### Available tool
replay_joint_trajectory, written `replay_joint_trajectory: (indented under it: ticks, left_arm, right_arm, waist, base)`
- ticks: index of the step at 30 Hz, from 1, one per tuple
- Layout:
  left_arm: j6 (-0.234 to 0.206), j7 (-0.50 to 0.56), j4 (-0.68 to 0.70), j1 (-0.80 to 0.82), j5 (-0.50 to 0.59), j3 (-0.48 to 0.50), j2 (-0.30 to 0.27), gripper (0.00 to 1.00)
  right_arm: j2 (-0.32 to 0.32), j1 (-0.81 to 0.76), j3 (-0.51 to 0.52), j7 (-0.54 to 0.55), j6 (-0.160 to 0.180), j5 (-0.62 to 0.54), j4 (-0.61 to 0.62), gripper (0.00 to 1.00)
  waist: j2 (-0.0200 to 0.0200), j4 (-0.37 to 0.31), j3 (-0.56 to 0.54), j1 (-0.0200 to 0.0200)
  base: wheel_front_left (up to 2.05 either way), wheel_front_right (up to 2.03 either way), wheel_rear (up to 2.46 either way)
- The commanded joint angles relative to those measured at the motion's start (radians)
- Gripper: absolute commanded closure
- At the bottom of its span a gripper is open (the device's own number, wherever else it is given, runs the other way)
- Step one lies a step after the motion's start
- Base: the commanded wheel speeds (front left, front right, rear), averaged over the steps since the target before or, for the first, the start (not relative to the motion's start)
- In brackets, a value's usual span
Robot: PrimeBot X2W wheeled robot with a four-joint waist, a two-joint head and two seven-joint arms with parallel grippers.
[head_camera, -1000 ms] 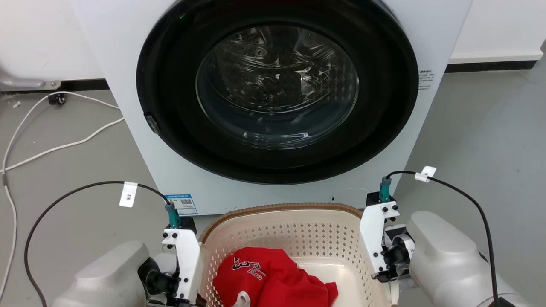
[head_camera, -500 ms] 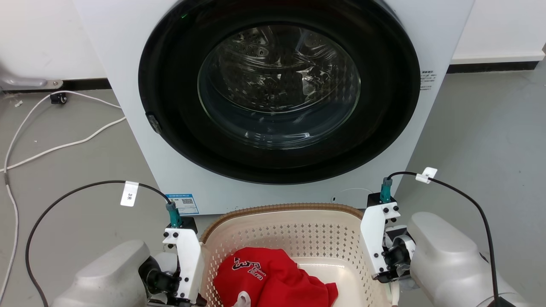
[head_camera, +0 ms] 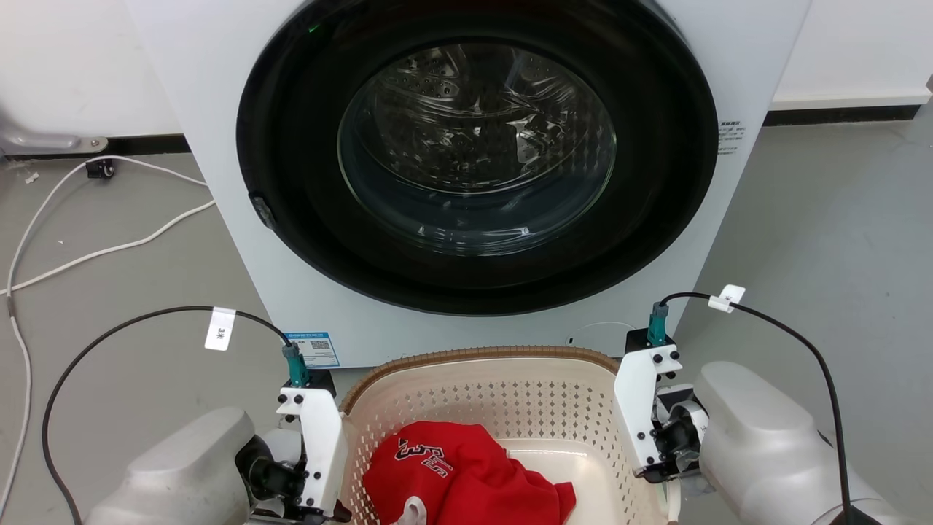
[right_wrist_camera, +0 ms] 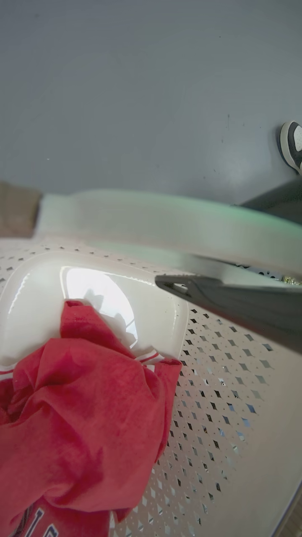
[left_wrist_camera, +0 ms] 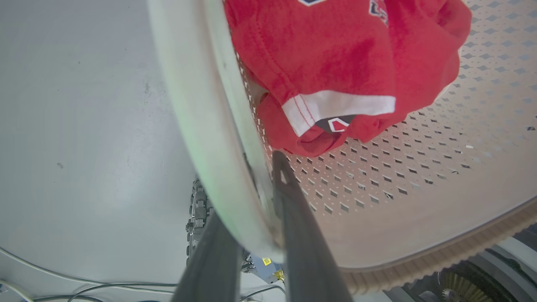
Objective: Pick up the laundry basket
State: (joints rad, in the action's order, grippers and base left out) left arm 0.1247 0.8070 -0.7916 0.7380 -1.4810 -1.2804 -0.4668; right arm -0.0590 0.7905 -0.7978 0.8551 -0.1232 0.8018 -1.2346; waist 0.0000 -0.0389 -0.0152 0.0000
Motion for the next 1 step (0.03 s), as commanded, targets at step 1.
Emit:
replay_joint_trajectory:
  ticks: [1]
  left_arm:
    - [0.01,0.0,0.006,0.0,0.005,0.001,0.008,1.0]
  right_arm:
    - [0.016,0.012,-0.005,-0.001,-0.014,0.012,0.01,1.0]
  waist:
    - [0.0,-0.001,-0.001,0.0]
  base:
    - [0.0,0.0,0.0]
